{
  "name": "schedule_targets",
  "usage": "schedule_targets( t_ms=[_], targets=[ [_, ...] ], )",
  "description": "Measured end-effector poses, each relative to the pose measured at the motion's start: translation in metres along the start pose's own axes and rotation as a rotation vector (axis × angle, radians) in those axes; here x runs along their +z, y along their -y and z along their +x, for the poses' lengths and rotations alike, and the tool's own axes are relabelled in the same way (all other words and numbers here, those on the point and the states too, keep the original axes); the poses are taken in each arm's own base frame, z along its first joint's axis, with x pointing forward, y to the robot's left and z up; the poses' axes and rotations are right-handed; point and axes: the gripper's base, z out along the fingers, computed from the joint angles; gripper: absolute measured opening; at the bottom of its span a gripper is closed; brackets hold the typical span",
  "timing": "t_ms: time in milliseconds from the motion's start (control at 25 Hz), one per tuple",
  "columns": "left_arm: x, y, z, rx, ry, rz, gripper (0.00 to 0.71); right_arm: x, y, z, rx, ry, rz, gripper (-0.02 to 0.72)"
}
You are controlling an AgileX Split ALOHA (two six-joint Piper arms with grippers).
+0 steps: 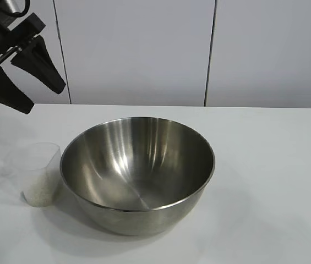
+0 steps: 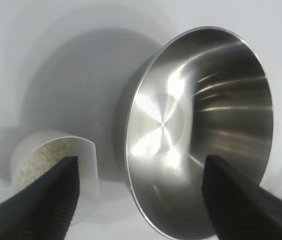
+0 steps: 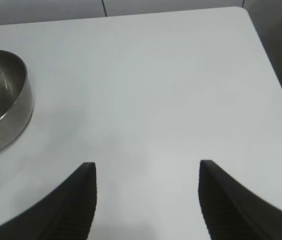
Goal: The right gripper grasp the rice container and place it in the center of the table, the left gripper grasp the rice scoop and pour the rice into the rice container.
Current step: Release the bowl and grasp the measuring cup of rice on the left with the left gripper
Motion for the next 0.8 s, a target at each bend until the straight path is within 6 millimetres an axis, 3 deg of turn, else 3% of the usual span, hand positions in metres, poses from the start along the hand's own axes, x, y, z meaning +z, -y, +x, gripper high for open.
schedule_targets(
  t_ms=[800],
  targets=[
    [0.0000, -0.0004, -0.0008, 0.000, 0.008, -0.004, 0.507, 0.0017, 0.0023, -0.0007, -0.004, 0.014, -0.003, 0.408]
  ],
)
